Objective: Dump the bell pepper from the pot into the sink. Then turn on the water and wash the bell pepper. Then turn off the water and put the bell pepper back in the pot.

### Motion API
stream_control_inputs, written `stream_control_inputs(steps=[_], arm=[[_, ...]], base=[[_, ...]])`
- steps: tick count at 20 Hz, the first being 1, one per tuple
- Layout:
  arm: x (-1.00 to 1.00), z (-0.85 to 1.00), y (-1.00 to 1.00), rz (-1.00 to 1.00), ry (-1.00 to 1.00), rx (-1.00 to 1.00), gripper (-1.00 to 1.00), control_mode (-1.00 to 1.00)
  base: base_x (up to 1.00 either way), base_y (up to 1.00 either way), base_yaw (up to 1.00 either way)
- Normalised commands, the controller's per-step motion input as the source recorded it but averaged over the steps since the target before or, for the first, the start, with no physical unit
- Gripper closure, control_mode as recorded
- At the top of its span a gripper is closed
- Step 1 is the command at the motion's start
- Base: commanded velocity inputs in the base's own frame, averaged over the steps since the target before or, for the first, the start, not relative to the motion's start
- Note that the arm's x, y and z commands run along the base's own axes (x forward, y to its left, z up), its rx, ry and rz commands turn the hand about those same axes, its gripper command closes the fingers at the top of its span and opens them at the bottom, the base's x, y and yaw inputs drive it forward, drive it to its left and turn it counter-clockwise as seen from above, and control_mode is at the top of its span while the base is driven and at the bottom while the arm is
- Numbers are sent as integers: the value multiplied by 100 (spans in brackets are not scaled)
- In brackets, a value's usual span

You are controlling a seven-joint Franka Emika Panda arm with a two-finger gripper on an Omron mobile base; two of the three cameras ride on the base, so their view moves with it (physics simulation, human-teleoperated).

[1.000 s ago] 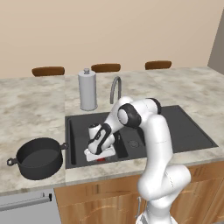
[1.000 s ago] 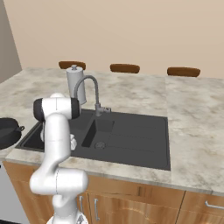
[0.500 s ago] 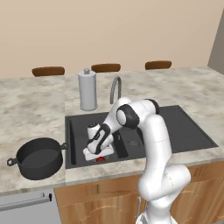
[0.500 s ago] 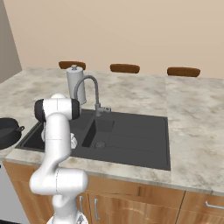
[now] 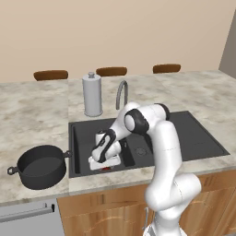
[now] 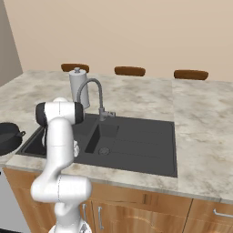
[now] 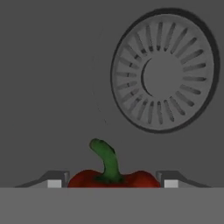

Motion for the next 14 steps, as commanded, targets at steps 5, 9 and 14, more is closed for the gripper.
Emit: stream_control_inputs(steps=[5, 9, 14], arm=[[-4, 6, -4, 0, -19, 0, 100, -100], [-26, 51, 1, 0, -38, -2, 100, -100], [-33, 78, 5, 0, -28, 0, 100, -100]], base=[[0, 0, 0], [0, 0, 0], [0, 0, 0]])
